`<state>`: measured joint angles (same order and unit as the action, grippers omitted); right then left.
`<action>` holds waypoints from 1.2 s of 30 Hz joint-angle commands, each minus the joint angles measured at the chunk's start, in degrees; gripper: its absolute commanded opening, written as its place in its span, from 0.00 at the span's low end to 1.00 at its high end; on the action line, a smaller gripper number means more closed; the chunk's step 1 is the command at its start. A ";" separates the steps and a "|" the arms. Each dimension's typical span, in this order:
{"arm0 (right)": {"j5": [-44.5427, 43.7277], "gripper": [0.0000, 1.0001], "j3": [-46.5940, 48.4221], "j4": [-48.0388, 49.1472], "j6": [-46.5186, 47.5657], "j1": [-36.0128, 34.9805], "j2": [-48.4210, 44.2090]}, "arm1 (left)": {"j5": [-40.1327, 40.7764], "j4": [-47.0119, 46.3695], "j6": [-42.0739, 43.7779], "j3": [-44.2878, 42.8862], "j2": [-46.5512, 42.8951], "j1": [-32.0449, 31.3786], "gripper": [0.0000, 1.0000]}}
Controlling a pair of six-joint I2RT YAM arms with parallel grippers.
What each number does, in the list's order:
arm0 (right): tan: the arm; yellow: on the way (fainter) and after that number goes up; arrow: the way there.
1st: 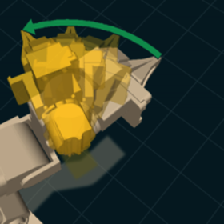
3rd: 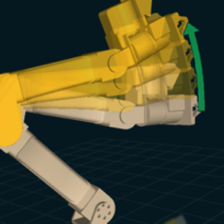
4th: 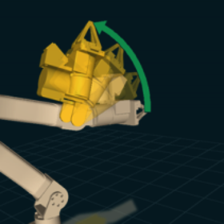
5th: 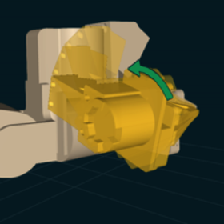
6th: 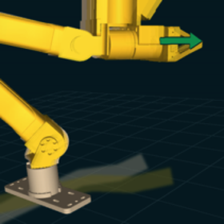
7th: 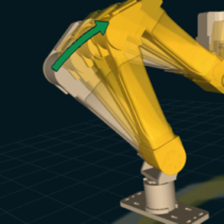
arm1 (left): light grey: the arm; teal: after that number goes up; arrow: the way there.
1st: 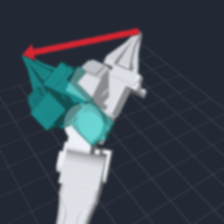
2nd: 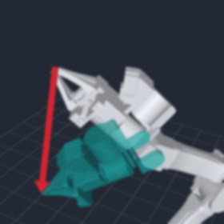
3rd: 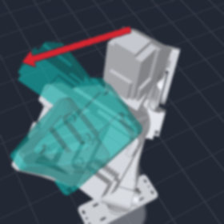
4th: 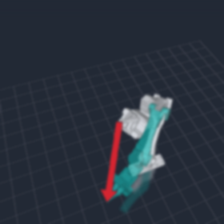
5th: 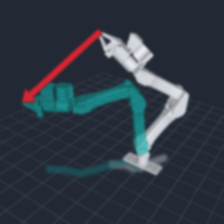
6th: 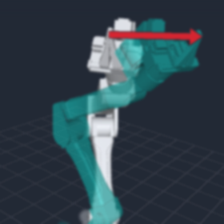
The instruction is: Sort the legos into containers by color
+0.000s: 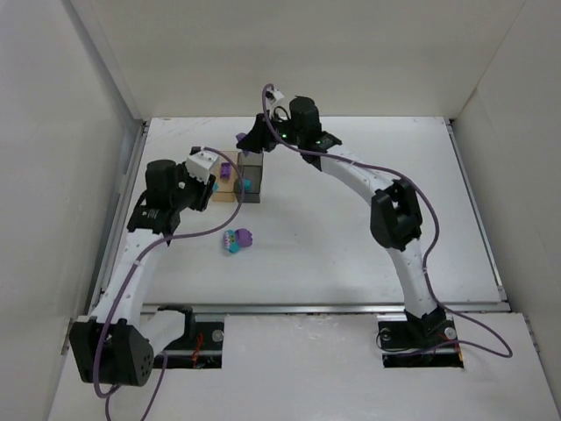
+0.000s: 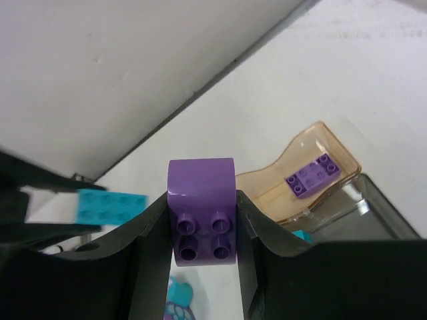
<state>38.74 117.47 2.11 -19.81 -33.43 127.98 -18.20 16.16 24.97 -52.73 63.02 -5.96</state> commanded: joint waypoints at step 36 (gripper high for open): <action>-13.52 0.00 -3.65 11.25 -13.06 1.27 -2.21 | -7.74 -12.13 -8.61 -20.22 25.06 -2.75 1.00</action>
<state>24.45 110.76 10.72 -32.62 -30.83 124.92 -27.09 4.10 19.44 -71.26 96.49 -10.79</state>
